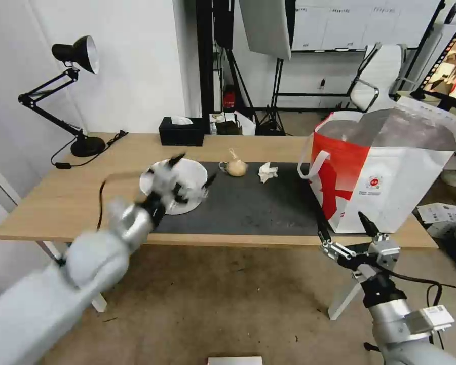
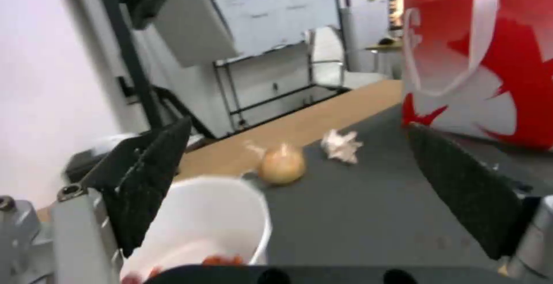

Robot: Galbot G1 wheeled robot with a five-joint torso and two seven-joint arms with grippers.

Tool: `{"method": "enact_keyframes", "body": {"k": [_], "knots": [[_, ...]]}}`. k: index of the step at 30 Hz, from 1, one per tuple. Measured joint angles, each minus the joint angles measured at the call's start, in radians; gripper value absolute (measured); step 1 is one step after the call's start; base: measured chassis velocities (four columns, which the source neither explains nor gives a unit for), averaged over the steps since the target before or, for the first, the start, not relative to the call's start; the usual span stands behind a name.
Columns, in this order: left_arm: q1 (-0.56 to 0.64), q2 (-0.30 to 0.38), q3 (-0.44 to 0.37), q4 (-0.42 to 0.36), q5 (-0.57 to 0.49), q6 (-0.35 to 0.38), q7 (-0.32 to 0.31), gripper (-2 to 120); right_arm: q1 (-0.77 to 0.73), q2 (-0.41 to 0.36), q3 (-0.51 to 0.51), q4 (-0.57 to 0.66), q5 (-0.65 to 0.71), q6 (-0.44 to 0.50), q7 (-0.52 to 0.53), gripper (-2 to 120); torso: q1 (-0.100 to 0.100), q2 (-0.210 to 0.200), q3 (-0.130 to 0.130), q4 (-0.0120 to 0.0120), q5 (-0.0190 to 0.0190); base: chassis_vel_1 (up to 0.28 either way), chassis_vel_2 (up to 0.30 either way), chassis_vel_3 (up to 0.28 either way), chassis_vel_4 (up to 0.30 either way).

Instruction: Pick up the trash from the table and place it into the takeout bag.

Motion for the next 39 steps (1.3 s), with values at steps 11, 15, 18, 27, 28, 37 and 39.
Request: {"method": "enact_keyframes", "body": {"k": [11,15,18,27,28,37,39], "knots": [[0.423,-0.261,-0.22,0.057,0.266,-0.141,0.043,100,-0.029,0.032,0.014,-0.108,-0.003,0.053,-0.059,100,0.0,0.0,0.0,0.0002,0.0003,0.0,0.0,0.0,0.0],[0.461,-0.324,-0.233,0.097,0.318,-0.177,0.044,100,-0.028,0.04,0.0,-0.17,-0.02,0.055,-0.086,100,0.0,0.0,0.0,0.0001,0.0002,0.0,0.0,0.0,0.0],[0.464,-0.339,-0.235,0.104,0.322,-0.178,0.044,100,-0.027,0.04,-0.008,-0.192,-0.027,0.055,-0.108,100,0.0,0.0,0.0,0.0,0.0002,0.0,0.0,0.0,0.0],[0.471,-0.349,-0.238,0.112,0.322,-0.179,0.042,100,-0.016,0.029,-0.019,-0.216,-0.034,0.045,-0.151,100,0.0,0.0,0.0,0.0001,0.0001,0.0,0.0,0.0,0.0],[0.47,-0.349,-0.238,0.112,0.322,-0.179,0.042,100,-0.015,0.028,-0.02,-0.217,-0.034,0.044,-0.152,100,0.0,0.0,0.0,0.0001,0.0,0.0,0.0,0.0,0.0],[0.463,-0.344,-0.234,0.12,0.318,-0.179,0.041,100,-0.015,0.025,-0.025,-0.223,-0.044,0.04,-0.168,100,0.0,0.0,0.0,0.0,0.0,0.0,0.0,0.0,0.0],[0.462,-0.345,-0.233,0.12,0.318,-0.179,0.041,100,-0.015,0.024,-0.025,-0.225,-0.045,0.04,-0.17,100,0.0,0.0,0.0,0.0,0.0,0.0,0.0,0.0,0.0]]}}
